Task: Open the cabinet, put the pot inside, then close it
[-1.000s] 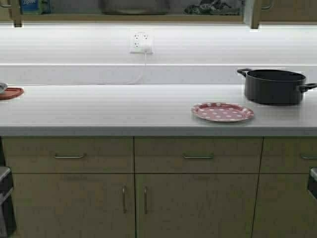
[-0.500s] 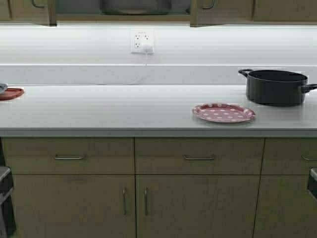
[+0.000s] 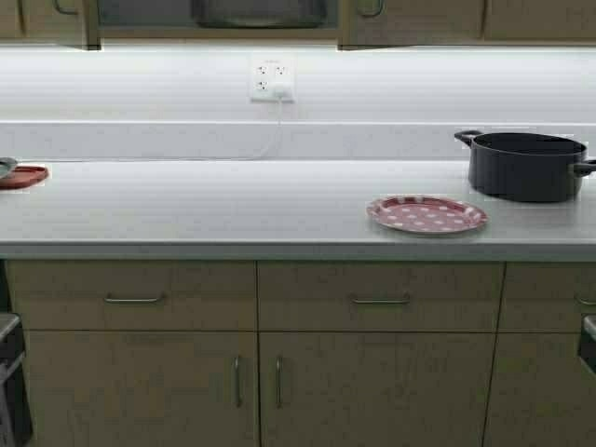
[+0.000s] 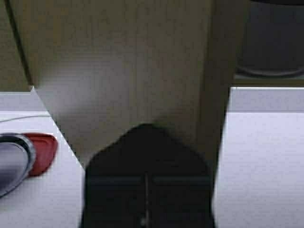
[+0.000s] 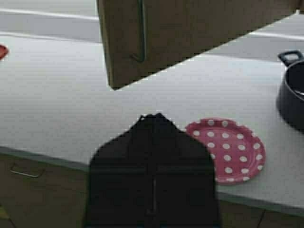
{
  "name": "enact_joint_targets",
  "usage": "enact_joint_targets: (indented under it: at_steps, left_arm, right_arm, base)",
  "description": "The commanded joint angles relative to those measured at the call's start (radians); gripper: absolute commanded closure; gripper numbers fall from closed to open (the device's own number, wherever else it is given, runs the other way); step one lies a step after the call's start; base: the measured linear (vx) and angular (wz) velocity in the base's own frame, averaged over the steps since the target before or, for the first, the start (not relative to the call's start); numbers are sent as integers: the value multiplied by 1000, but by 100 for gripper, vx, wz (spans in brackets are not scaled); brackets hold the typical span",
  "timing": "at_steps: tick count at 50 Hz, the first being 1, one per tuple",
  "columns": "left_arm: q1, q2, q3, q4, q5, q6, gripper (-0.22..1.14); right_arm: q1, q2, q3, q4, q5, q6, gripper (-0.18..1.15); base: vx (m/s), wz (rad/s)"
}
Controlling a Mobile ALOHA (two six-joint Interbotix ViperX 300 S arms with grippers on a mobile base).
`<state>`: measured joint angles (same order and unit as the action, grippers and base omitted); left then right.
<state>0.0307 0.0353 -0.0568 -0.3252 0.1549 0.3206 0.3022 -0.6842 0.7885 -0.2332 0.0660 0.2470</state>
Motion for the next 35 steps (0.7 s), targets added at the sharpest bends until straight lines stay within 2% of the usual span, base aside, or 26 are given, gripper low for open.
enact_joint_targets:
  at_steps: [1, 6, 10, 20, 35]
  left_arm:
    - [-49, 61, -135, -2, 8, -2, 88]
    - [-78, 101, -198, -2, 34, -2, 88]
    - [-83, 83, -183, -2, 54, -3, 88]
    - [-81, -115, 58, -2, 3, 3, 88]
    - [-84, -331, 368, -2, -89, -2, 88]
  right_arm:
    - [2, 5, -18, 2, -12, 2, 90]
    - [2, 25, -32, 0, -23, -2, 90]
    - [0, 46, -57, -2, -28, -3, 90]
    - [2, 138, -209, -5, -34, -5, 90]
    - [54, 451, -557, -3, 20, -6, 90]
  base:
    - [3, 1]
    - [3, 2]
    - [2, 2]
    - [2, 0]
    - [4, 2]
